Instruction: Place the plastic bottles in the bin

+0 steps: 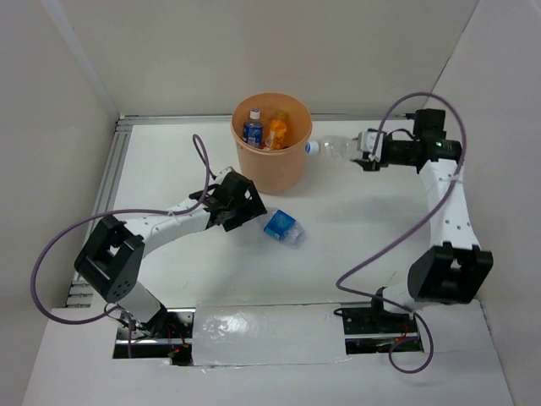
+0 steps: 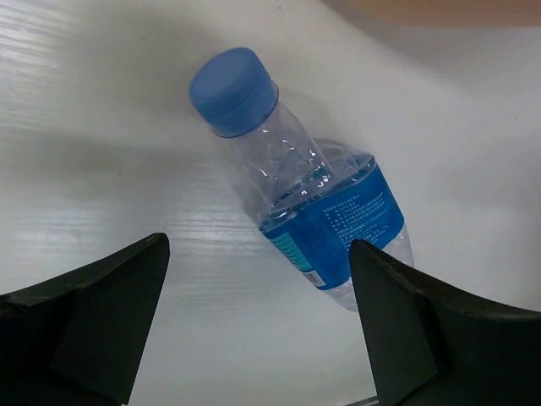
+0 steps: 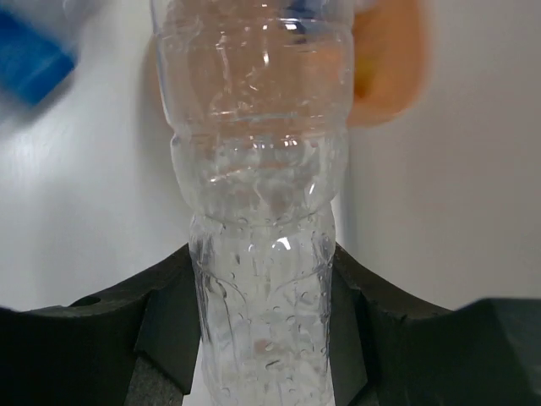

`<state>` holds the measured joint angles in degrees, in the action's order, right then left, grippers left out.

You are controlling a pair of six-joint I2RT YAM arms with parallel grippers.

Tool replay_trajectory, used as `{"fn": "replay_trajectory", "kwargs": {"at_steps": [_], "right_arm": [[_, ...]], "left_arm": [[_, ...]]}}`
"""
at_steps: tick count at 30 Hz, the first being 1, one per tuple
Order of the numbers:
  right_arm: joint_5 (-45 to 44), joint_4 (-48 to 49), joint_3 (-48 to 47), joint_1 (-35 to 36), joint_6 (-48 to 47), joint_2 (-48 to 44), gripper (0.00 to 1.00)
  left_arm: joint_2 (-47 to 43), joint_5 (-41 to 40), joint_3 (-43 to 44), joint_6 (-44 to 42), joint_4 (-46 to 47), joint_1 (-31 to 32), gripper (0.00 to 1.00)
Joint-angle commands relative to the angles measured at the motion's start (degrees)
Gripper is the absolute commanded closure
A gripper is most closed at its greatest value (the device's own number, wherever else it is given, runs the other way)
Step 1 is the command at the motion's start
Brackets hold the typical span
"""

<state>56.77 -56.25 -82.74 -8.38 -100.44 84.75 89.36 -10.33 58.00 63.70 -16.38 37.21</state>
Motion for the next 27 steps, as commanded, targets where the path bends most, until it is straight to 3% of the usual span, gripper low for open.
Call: {"fn": "replay_trajectory", "kwargs": {"at_steps": [1,2,3,4,9,14,18,19,20,27], "right_arm": [[17.02,18.46,-3.05,0.38,29.52,-5.46,0.68],[17.58,33.86,-2.17,1.43,37.61,-5.99,0.67],[17.58,38.8,-2.16,2.92,47.09,-5.3,0.65],[16.45,41.63,-3.99,7.02,49.53,-3.91,0.64],[12.58,40.87,-20.33,16.46,54.11,13.29,0.61],[10.03,40.6,-34.23,22.97,55.79,24.48,0.52],[10.64,37.01,-41.7,23.5,58.43,31.78,0.24],[10.64,35.09,-43.19,23.5,58.43,32.4,0.07],[10.64,35.07,-43.21,23.5,58.43,32.41,0.01],[12.21,35.07,-31.65,17.72,60.19,19.42,0.01]], "left_arm": [[1.51,4.88,2.12,1.95,4.16,-0.21,0.0],[1.52,5.4,1.42,1.95,5.47,-0.21,0.0],[1.52,5.93,0.89,1.95,6.09,-0.21,0.0],[1.52,5.93,0.11,1.95,6.62,-0.21,0.0],[1.52,6.46,-1.13,1.95,8.82,-0.21,0.0],[0.9,4.53,-1.75,2.57,9.35,-0.21,0.0],[0.9,3.13,-2.27,3.18,9.88,-0.21,0.0],[0.9,2.16,-2.27,3.18,9.88,-0.21,0.0],[0.9,1.63,-2.27,3.18,9.88,-0.21,0.0],[5.38,-4.78,0.01,1.86,11.45,2.25,0.0]]}}
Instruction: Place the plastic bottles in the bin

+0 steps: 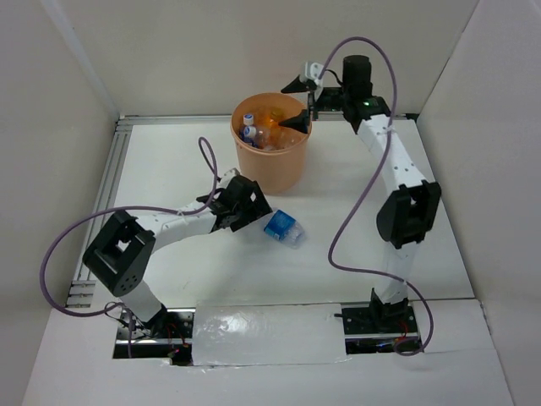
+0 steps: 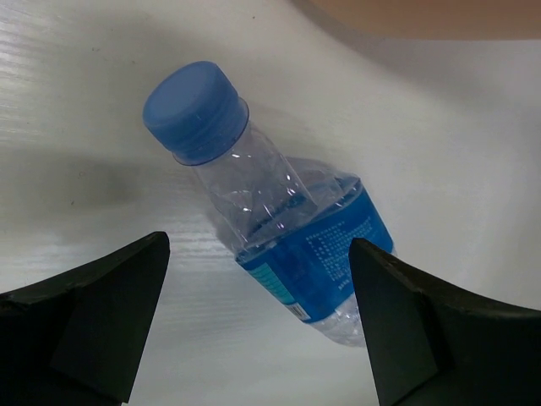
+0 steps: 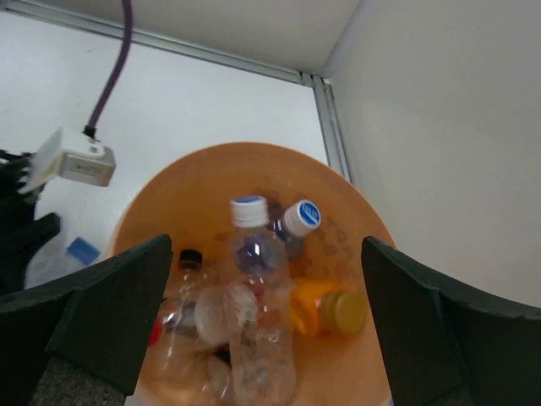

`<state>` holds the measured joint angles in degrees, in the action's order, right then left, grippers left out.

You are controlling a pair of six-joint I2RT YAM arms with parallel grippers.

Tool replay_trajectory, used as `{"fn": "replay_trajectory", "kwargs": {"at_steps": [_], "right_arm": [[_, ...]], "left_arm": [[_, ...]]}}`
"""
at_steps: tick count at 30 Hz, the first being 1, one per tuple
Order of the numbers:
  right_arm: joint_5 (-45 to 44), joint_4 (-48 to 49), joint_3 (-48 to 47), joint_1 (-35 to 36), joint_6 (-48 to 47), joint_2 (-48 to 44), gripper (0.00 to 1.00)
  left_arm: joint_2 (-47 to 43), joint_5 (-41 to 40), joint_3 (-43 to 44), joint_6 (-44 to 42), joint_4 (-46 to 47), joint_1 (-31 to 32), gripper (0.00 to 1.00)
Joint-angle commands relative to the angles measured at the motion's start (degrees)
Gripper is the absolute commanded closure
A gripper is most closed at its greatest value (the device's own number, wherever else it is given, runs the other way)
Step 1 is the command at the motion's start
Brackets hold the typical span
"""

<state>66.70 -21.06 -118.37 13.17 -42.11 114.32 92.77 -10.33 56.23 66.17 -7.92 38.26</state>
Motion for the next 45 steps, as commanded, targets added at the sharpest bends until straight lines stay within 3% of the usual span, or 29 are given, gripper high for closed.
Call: {"fn": "replay_trajectory", "kwargs": {"at_steps": [1,7,11,14,16,18,23,25,28,30,33,34,35,37,41,45], "right_arm": [[2.82,-0.12,6.72,-4.9,1.85,-12.17,0.01],[6.16,-0.65,30.1,-13.33,1.24,-27.82,0.01],[7.92,-4.51,40.04,-16.59,-3.06,-34.33,0.01],[9.41,-7.85,44.88,-18.88,-5.79,-37.15,0.01],[10.2,-8.47,47.33,-20.54,-5.79,-37.95,0.01],[10.91,-10.3,48.57,-21.6,-6.5,-38.56,0.01],[10.92,-19.62,50.25,-23.71,-16.51,-38.56,0.01],[8.55,-20.95,52.35,-24.42,-16.52,-38.56,0.01],[1.87,-20.95,54.38,-24.42,-15.11,-36.81,0.01],[0.02,-23.58,54.91,-24.42,-16.77,-35.4,0.01],[0.01,-25.43,57.98,-25.03,-20.47,-34.69,0.3],[0.01,-24.91,58.68,-25.03,-20.47,-34.69,0.45],[0.01,-24.91,59.82,-25.03,-21.08,-34.69,0.66],[0.01,-24.91,60.97,-25.56,-21.09,-34.69,0.79],[-1.04,-24.91,63.51,-25.56,-21.61,-36.88,0.67],[-1.04,-24.91,66.32,-26.18,-21.61,-40.22,0.51]], "left_arm": [[3.37,-5.66,1.78,-0.61,3.52,1.9,0.0],[9.26,-6.37,3.62,0.62,8.27,2.96,0.0],[11.11,-5.14,4.15,1.24,8.27,3.58,0.14],[11.11,-4.44,3.63,0.1,6.79,4.71,0.5],[9.8,-4.44,1.79,0.1,5.73,5.33,0.87],[8.84,-3.74,0.12,0.1,4.24,5.86,1.0],[-1.08,-3.91,-4.89,-4.63,1.6,9.63,1.0],[-10.21,-4.43,-4.9,-9.88,1.07,12.09,1.0],[-22.14,-5.22,-2.45,-15.62,1.07,13.5,1.0],[-25.17,-8.11,3.25,-20.45,1.07,13.51,1.0],[-23.97,-13.75,13.51,-26.87,1.07,11.76,1.0],[-22.91,-14.54,15.38,-28.28,3.33,10.18,1.0],[-21.77,-16.55,16.97,-29.94,4.48,9.3,1.0],[-17.46,-19.27,20.58,-31.45,7.38,7.63,1.0],[-7.63,-29.65,28.31,-32.69,9.94,4.37,1.0],[1.52,-31.85,35.08,-36.53,11.35,2.26,1.0]]}}
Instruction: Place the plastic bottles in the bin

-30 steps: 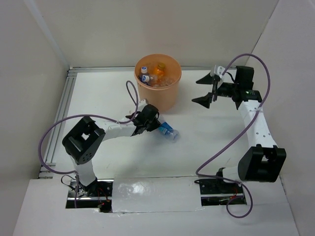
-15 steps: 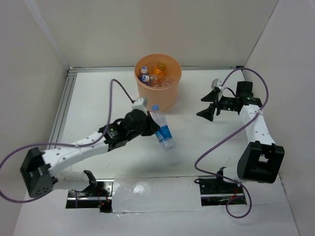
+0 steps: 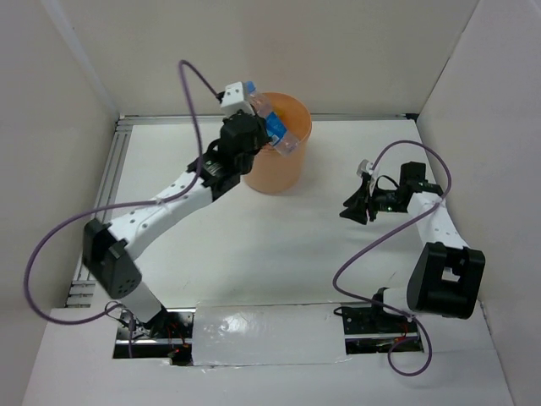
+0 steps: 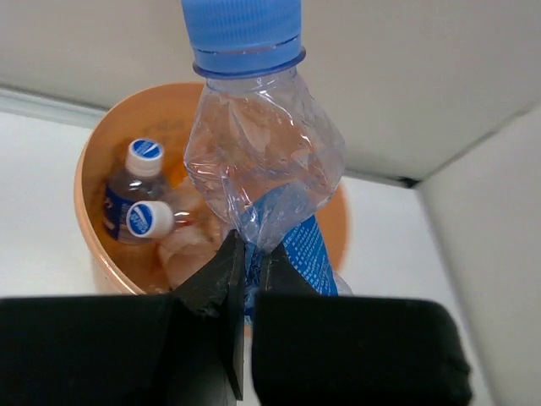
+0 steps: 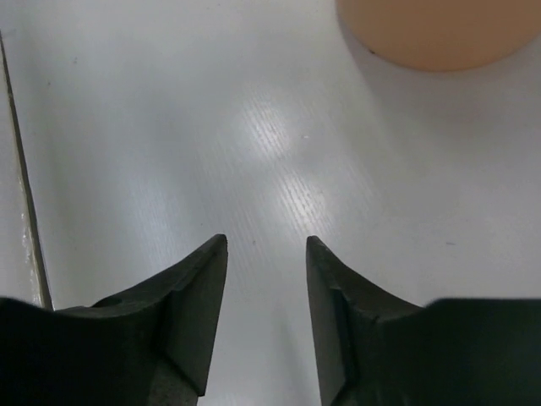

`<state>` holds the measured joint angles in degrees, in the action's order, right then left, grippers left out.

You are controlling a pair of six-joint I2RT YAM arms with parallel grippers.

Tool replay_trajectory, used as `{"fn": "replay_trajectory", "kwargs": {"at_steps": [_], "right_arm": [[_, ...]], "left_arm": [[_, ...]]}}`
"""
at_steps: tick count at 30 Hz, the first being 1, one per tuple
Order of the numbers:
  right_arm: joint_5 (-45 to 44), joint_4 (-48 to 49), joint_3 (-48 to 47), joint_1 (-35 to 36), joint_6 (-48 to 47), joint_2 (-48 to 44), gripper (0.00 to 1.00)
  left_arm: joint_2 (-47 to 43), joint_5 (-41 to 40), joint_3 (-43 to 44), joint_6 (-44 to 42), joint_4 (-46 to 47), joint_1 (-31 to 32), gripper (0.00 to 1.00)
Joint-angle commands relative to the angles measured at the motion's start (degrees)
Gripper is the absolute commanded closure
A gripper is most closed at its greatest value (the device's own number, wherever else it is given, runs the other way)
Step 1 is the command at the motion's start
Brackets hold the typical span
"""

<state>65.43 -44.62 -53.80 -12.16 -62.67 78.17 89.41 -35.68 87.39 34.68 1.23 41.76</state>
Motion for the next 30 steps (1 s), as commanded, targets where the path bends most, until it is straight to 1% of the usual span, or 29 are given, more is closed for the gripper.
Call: {"fn": "replay_trajectory", "kwargs": {"at_steps": [1,2,3,4,5,7,8,9,11,12,13,14,17,18,19,20,21,22,23,24,25,26,27,28,29,30], "right_arm": [[0.23,-1.35,1.77,-0.84,-1.05,-4.6,0.49],[0.23,-1.35,2.55,-0.84,-0.52,-4.61,0.46],[0.23,-0.82,2.56,-0.84,-0.52,-5.48,0.46],[0.75,-0.82,3.34,-1.37,-0.52,-6.01,0.45],[0.75,-0.82,3.96,-1.37,0.0,-6.01,0.45],[0.75,-0.82,4.58,-1.37,0.01,-7.15,0.41],[0.75,-1.34,5.19,-1.89,0.01,-7.16,0.4],[0.75,-1.35,5.2,-1.9,0.01,-7.94,0.34],[0.75,-1.35,6.6,-1.9,0.01,-8.74,0.26],[0.23,-0.56,6.6,-1.9,0.62,-9.43,0.2],[0.23,0.66,7.21,-1.9,1.76,-10.05,0.11],[0.23,1.2,7.22,-1.9,2.46,-10.06,0.0],[-1.17,3.92,7.22,-2.42,7.38,-10.06,0.0],[-2.83,4.71,7.22,-2.43,9.31,-10.06,0.0],[-4.16,5.94,6.7,-2.43,12.2,-10.06,0.0],[-5.21,7.25,6.69,-2.43,17.45,-10.67,0.0],[-6.01,8.14,5.82,-2.43,19.33,-10.67,0.0],[-8.36,9.1,5.81,-2.43,22.22,-10.67,0.0],[-10.74,12.85,5.81,-2.43,26.42,-11.19,0.0],[-13.81,14.81,5.29,-2.43,36.73,-11.72,0.0],[-19.67,16.22,5.29,-2.43,40.66,-11.73,0.0],[-21.64,17.02,5.29,-2.43,43.05,-12.68,0.0],[-23.14,17.89,5.29,-2.43,44.38,-13.39,0.0],[-24.37,18.95,6.33,-3.12,45.35,-14.35,0.0],[-26.12,22.09,7.3,-3.13,45.97,-15.67,0.0],[-28.23,24.73,10.18,-3.65,49.72,-19.16,0.0]], "left_arm": [[6.81,-8.07,7.4,-5.06,1.5,-1.24,1.0],[8.84,-9.31,9.18,-4.53,0.79,-1.76,1.0],[12.25,-9.84,11.02,-4.53,-0.08,-2.72,1.0],[13.59,-9.85,14.17,-1.57,-2.53,-3.43,1.0],[14.65,-9.85,15.34,-0.76,-3.08,-4.05,1.0],[16.58,-8.18,17.8,0.13,-3.7,-5.28,0.94],[17.11,-8.18,18.68,0.13,-4.65,-5.28,0.9],[17.12,-8.18,19.3,0.13,-4.66,-5.28,0.76],[17.12,-7.39,19.3,-0.74,-4.66,-5.81,0.58],[17.12,-6.51,18.7,-0.75,-4.66,-5.81,0.47],[17.12,-4.94,18.69,-0.75,-5.53,-6.42,0.34],[17.12,-3.88,18.17,-0.75,-6.24,-6.43,0.0],[16.51,0.43,18.16,0.47,-8.53,-6.95,0.0],[15.63,1.66,16.51,-0.48,-8.53,-6.95,0.0],[12.75,3.06,15.45,-1.36,-7.75,-6.95,0.0],[10.9,4.29,14.39,-2.41,-7.22,-5.73,0.0],[8.88,5.44,11.86,-6.25,-6.6,-5.03,0.0],[6.42,6.4,10.01,-8.29,-6.6,-4.24,0.0],[0.57,6.41,7.38,-10.05,-5.99,-2.58,0.0],[-2.89,9.37,0.13,-13.55,-4.07,-2.56,0.0],[-6.66,12.01,-4.47,-14.63,-2.83,-2.04,0.0],[-10.62,17.52,-9.47,-15.33,-0.9,-2.9,0.0],[-18.14,20.19,-14.4,-15.34,0.51,-3.78,0.0],[-21.43,22.74,-22.89,-15.34,1.65,-5.18,0.0],[-23.99,24.68,-26.19,-15.34,0.8,-8.07,0.0],[-26.19,26.7,-28.83,-14.38,-0.69,-9.57,0.0]]}}
